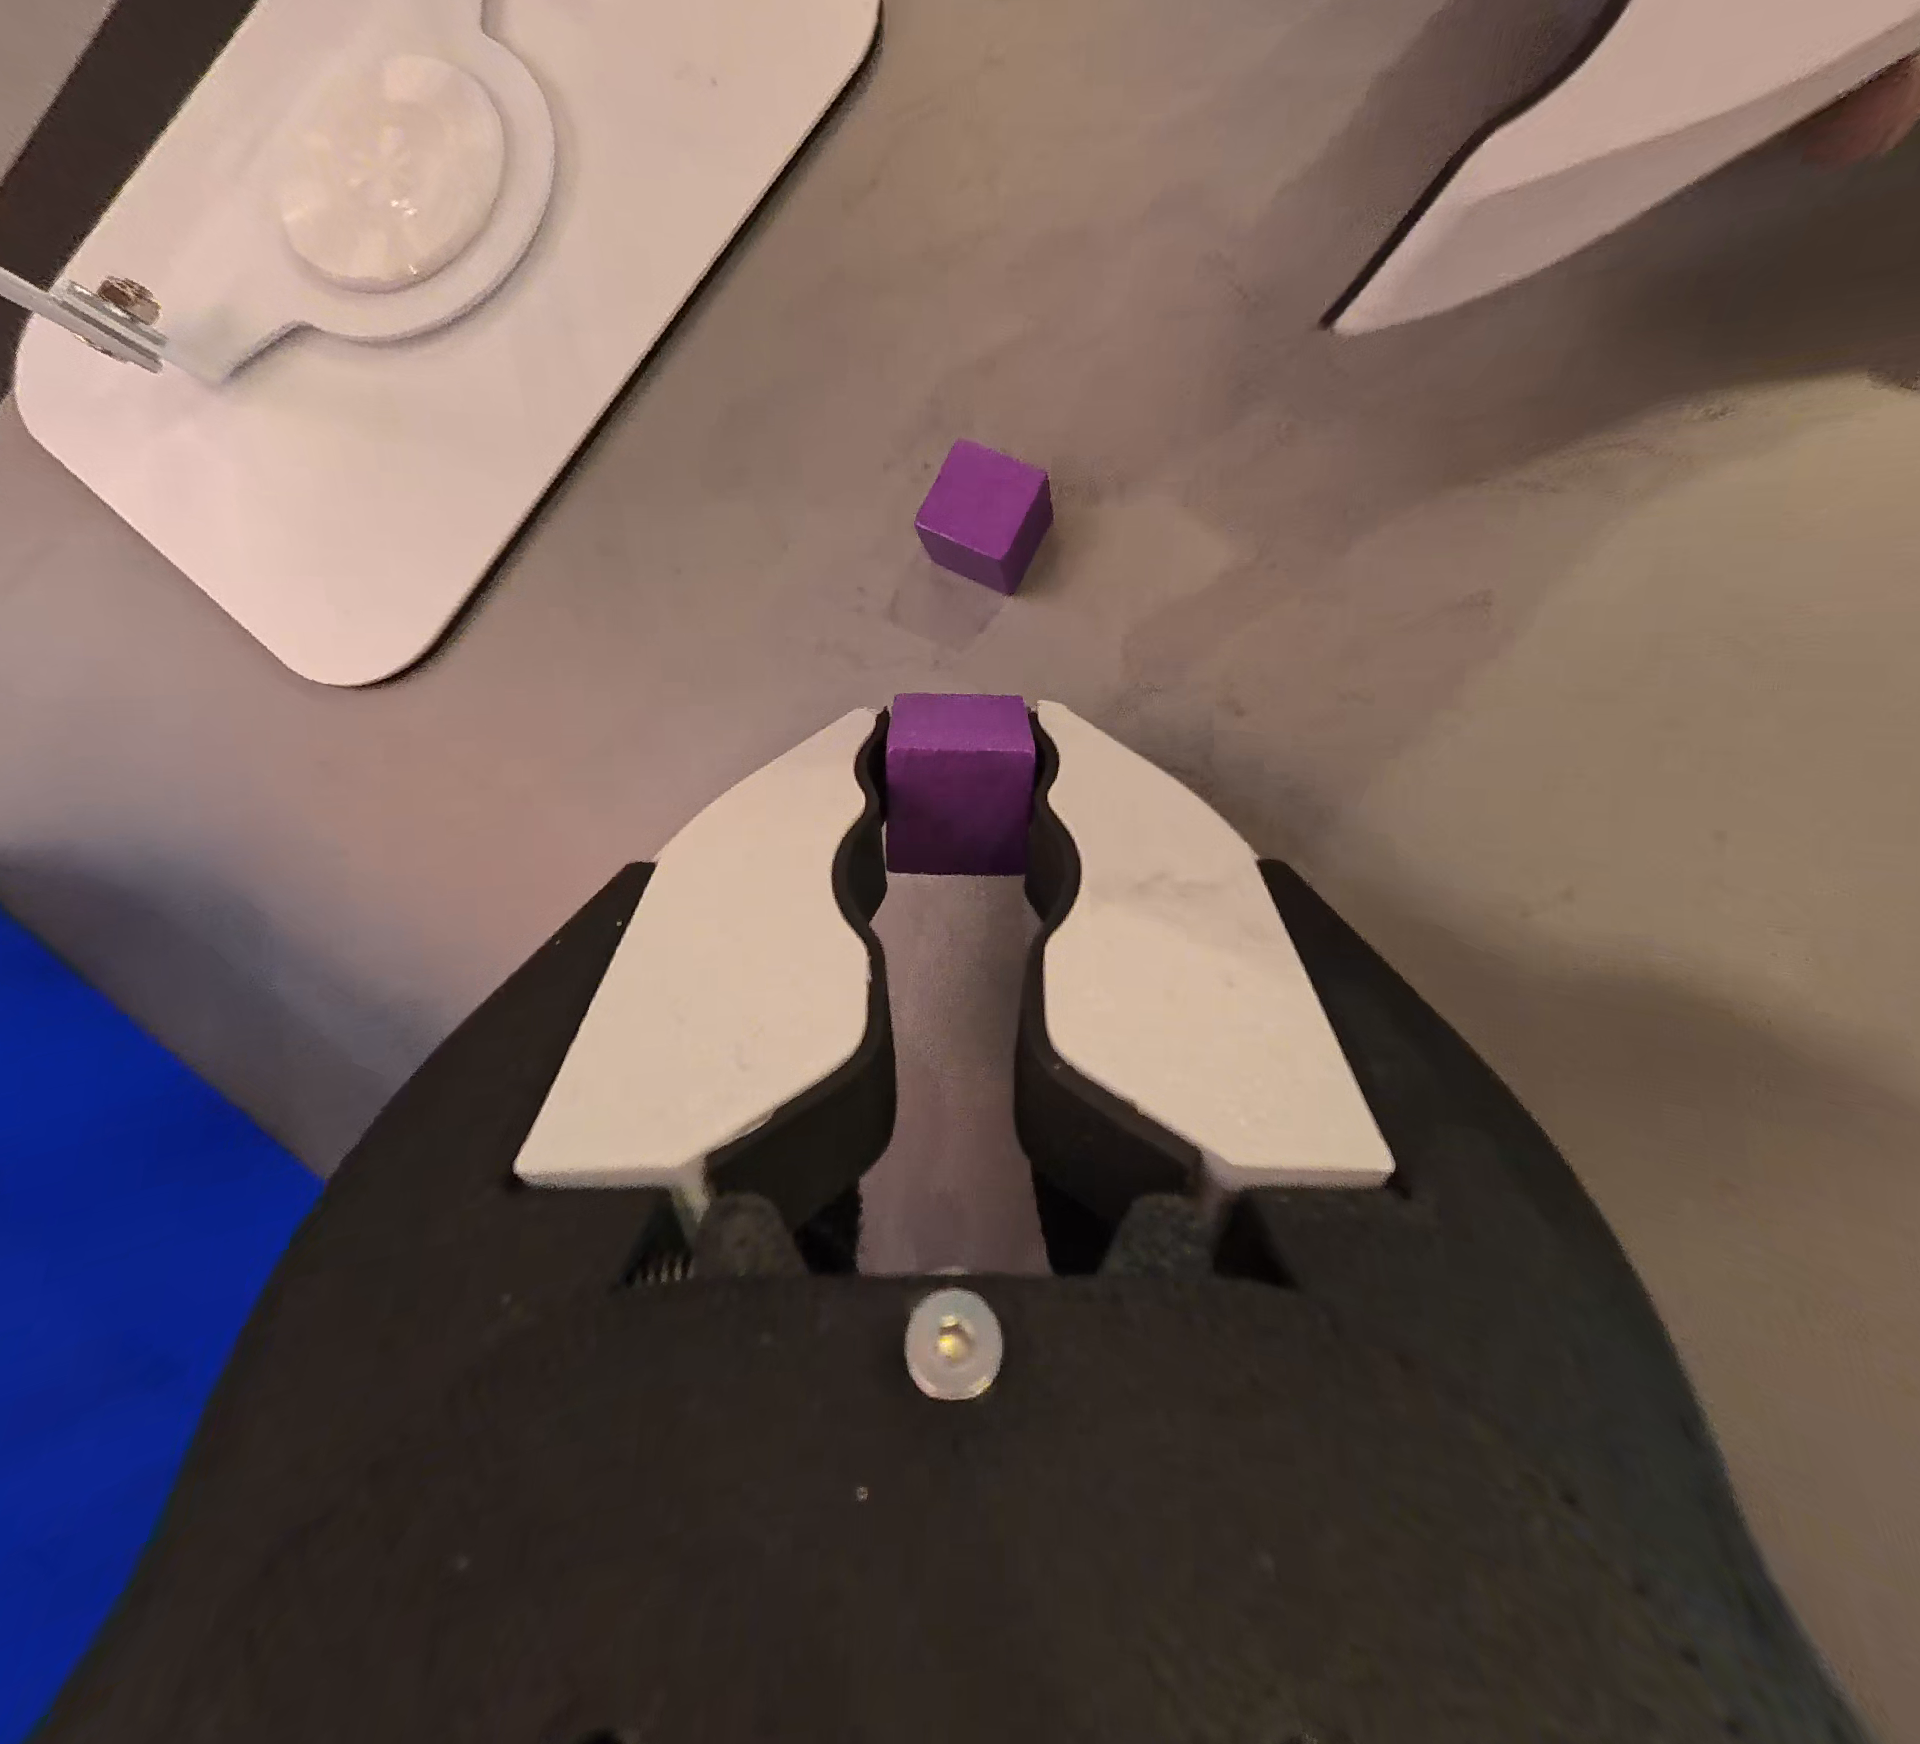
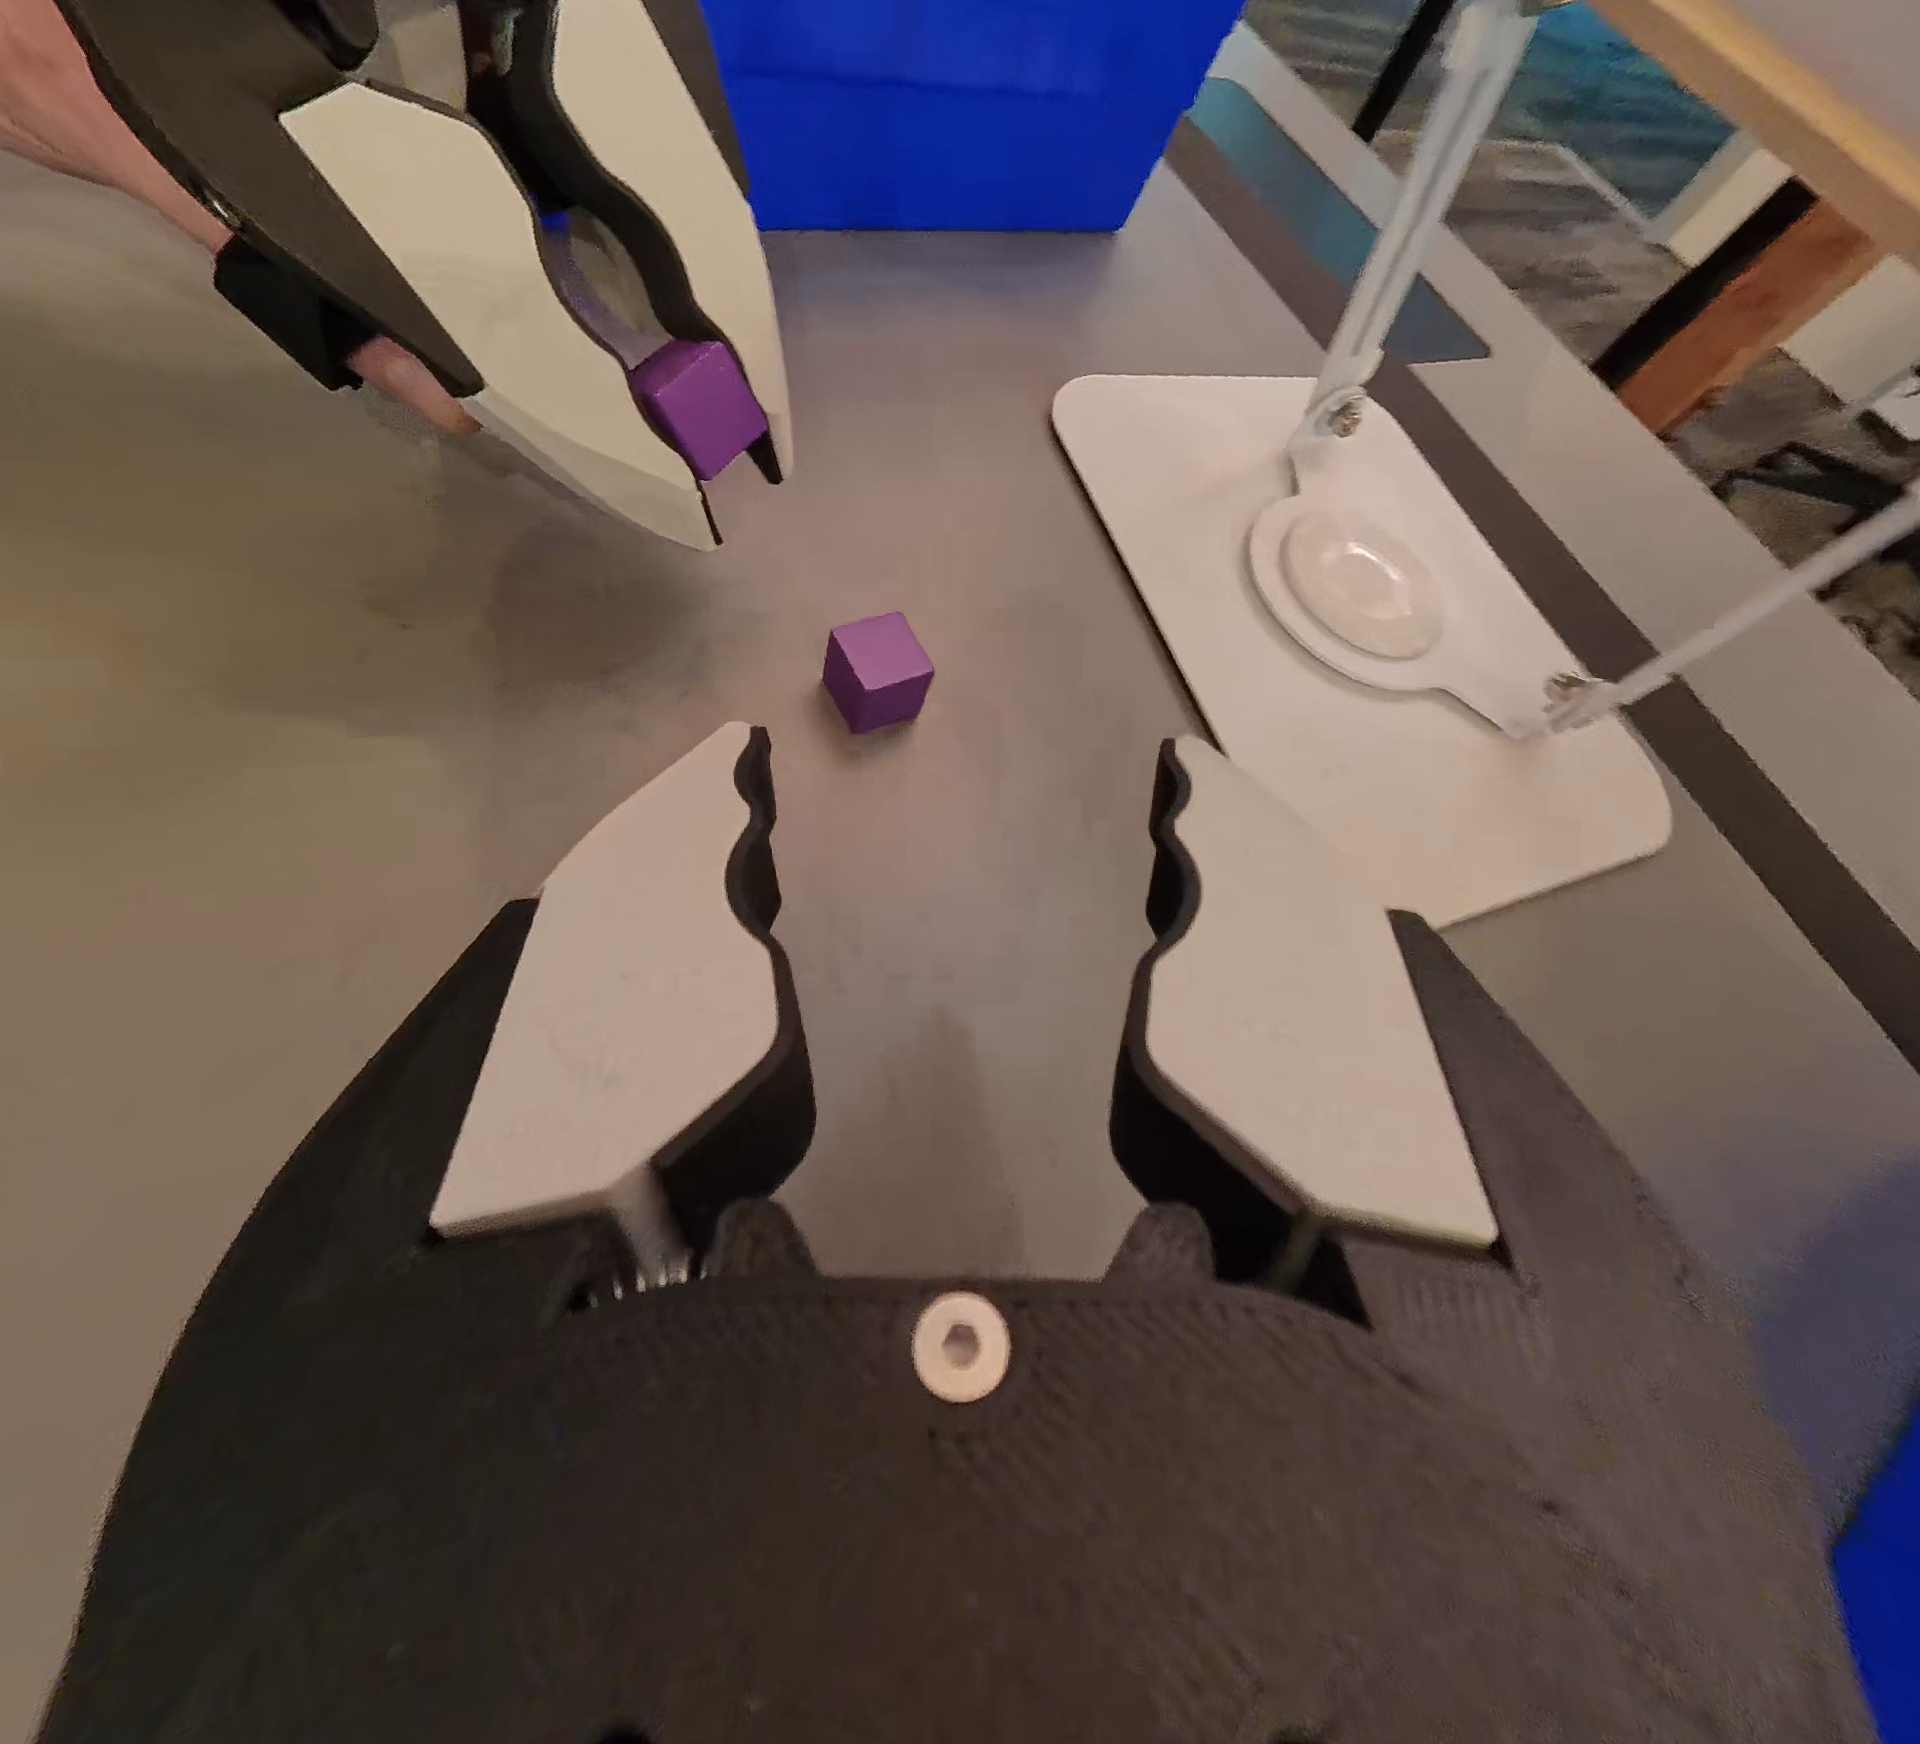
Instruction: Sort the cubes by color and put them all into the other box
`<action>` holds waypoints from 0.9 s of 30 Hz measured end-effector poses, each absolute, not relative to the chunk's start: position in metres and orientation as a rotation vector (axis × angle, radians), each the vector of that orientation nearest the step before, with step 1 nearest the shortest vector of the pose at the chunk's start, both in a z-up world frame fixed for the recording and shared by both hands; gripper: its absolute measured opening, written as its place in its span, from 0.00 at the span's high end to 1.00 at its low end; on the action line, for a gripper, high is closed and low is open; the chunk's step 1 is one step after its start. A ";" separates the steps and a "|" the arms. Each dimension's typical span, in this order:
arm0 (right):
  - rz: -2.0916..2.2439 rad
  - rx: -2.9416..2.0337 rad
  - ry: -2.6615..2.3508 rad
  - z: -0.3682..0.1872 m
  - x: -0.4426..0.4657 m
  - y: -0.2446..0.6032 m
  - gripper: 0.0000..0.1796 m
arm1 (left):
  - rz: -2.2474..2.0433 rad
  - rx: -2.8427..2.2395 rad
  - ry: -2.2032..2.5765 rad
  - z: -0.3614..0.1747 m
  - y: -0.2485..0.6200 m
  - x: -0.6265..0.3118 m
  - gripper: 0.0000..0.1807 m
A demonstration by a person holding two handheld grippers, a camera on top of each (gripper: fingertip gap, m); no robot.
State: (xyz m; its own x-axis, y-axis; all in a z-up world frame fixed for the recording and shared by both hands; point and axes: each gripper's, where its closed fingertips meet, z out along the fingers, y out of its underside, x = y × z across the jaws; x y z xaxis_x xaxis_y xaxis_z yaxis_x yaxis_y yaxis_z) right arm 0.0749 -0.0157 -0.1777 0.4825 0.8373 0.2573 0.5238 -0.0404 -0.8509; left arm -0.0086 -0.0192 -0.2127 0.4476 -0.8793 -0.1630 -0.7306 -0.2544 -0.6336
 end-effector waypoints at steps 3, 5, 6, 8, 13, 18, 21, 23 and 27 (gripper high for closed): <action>0.414 -1.731 -1.240 -0.185 0.063 -0.012 0.64 | -0.306 -2.041 1.333 -0.211 -0.019 -0.009 0.87; 0.456 -1.753 -1.298 -0.194 0.053 -0.011 0.65 | -0.311 -2.045 1.329 -0.212 -0.018 -0.009 0.87; 0.470 -1.775 -1.343 -0.202 0.048 -0.011 0.65 | -0.308 -2.048 1.328 -0.212 -0.018 -0.009 0.87; 0.448 -1.820 -1.419 -0.216 0.043 -0.006 0.64 | -0.314 -2.050 1.331 -0.213 -0.019 -0.009 0.87; 0.514 -1.872 -1.493 -0.232 0.028 0.001 0.71 | -0.331 -2.046 1.331 -0.212 -0.019 -0.008 0.87; 0.569 -1.879 -1.539 -0.235 0.020 0.004 0.87 | -0.347 -2.056 1.337 -0.216 -0.019 -0.008 0.87; 0.570 -1.835 -1.549 -0.232 0.019 0.001 0.88 | -0.365 -2.048 1.326 -0.212 -0.019 -0.008 0.88; 0.579 -1.831 -1.521 -0.228 0.021 -0.001 0.87 | -0.353 -2.034 1.315 -0.209 -0.016 -0.009 0.88; 0.544 -1.777 -1.487 -0.213 0.031 -0.008 0.88 | -0.384 -1.999 1.263 -0.200 -0.013 -0.008 0.88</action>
